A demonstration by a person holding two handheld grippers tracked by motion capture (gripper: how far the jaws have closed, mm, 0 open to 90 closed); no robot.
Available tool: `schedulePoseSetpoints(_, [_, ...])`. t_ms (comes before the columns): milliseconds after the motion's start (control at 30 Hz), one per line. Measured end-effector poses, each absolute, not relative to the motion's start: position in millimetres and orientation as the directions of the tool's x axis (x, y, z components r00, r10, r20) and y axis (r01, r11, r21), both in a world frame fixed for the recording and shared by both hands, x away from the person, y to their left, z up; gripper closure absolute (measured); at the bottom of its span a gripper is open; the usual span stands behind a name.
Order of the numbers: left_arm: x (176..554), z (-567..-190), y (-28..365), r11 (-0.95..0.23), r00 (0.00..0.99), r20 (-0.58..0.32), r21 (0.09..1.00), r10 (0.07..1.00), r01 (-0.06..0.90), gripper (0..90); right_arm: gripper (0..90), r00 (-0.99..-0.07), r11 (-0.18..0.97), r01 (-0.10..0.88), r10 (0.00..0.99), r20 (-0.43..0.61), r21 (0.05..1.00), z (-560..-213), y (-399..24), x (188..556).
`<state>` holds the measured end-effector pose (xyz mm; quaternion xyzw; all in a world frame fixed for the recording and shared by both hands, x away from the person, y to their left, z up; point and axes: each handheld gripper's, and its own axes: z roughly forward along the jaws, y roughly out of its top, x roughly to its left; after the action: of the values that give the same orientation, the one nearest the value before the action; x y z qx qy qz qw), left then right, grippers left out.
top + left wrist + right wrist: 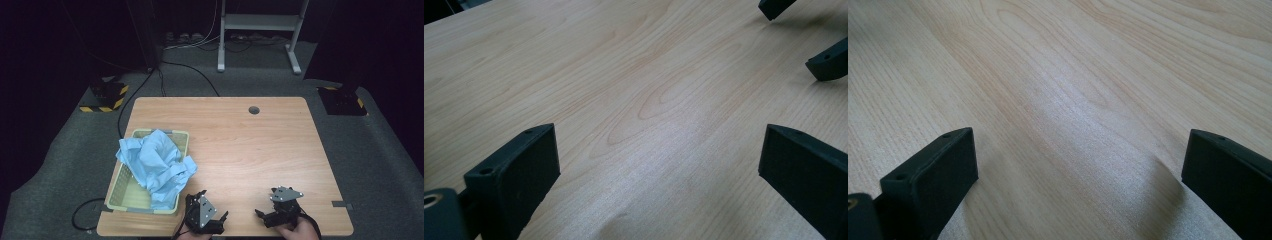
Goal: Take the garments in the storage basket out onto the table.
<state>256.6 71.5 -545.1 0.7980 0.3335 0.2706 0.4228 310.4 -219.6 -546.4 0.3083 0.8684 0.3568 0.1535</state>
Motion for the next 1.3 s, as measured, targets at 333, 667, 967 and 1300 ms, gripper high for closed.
schedulePoseSetpoints(333, [256.9, -545.4, 67.1, -0.470, 0.687, 0.154, 0.830, 0.710, 0.299, 0.8, 1.1, -0.767, 0.556, 0.429, 0.641, -0.039, 0.712, -546.4, -219.6, 311.1])
schedulePoseSetpoints(667, [261.4, -539.9, 70.2, -0.442, 0.695, 0.103, 0.835, 0.711, 0.328, 0.8, 1.0, -0.765, 0.554, 0.431, 0.642, -0.036, 0.712, -546.5, -219.6, 311.4])
schedulePoseSetpoints(967, [259.3, -530.4, 75.9, -0.407, 0.683, 0.080, 0.851, 0.726, 0.333, 0.8, 1.0, -0.768, 0.557, 0.428, 0.639, -0.038, 0.712, -546.3, -219.7, 311.0])
schedulePoseSetpoints(1300, [256.1, -518.8, 81.8, -0.378, 0.677, 0.063, 0.866, 0.733, 0.328, 0.8, 1.1, -0.770, 0.559, 0.427, 0.637, -0.039, 0.711, -546.4, -219.4, 311.0])
